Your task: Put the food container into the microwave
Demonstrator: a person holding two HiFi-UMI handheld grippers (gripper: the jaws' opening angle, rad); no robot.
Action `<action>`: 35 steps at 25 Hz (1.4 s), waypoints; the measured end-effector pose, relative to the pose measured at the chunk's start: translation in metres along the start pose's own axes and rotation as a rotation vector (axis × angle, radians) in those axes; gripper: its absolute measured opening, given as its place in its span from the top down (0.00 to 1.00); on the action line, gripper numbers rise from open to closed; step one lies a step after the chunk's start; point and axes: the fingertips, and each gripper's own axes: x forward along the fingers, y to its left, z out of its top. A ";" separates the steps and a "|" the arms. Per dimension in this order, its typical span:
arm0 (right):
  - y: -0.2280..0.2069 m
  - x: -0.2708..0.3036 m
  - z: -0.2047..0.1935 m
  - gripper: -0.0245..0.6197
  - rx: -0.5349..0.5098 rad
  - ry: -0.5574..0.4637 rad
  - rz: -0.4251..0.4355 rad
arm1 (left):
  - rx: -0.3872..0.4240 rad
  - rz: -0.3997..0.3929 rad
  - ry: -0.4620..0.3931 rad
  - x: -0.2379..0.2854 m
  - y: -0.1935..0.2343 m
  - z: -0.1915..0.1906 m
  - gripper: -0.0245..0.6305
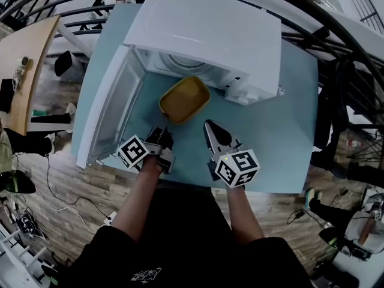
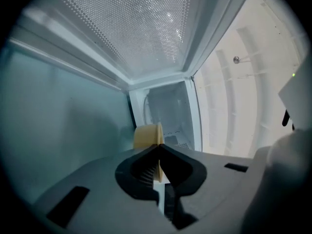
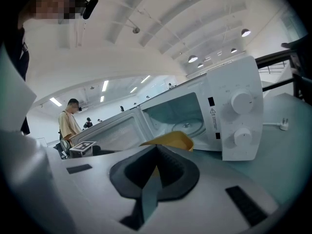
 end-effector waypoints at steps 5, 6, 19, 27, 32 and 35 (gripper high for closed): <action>-0.002 0.004 0.008 0.95 0.002 -0.011 -0.016 | 0.003 -0.020 0.020 0.013 -0.009 0.006 0.93; -0.003 0.004 0.009 0.95 0.003 -0.012 -0.020 | 0.001 -0.027 0.023 0.016 -0.012 0.007 0.93; -0.011 0.024 0.020 0.95 0.025 -0.019 -0.054 | -0.004 -0.041 0.055 0.050 -0.018 0.025 0.93; -0.014 0.033 0.022 0.95 0.035 -0.012 -0.072 | -0.039 -0.071 0.058 0.071 -0.021 0.029 0.93; -0.021 0.039 0.022 0.95 0.043 -0.007 -0.085 | -0.055 -0.081 0.051 0.085 -0.020 0.030 0.93; -0.024 0.042 0.024 0.95 0.046 -0.005 -0.089 | -0.051 -0.080 0.050 0.092 -0.020 0.031 0.93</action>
